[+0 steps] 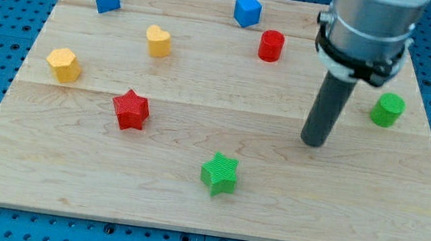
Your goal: Push the yellow hexagon towards top right of the board
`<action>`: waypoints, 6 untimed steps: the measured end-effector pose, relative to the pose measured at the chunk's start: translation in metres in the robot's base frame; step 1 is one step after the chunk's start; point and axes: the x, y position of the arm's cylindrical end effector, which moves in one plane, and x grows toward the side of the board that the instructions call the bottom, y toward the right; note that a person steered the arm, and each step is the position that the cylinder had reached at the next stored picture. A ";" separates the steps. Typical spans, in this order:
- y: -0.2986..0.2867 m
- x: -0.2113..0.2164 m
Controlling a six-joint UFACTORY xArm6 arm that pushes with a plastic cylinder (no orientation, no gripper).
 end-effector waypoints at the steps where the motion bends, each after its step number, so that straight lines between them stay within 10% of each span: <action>1: 0.059 0.015; 6: -0.161 -0.054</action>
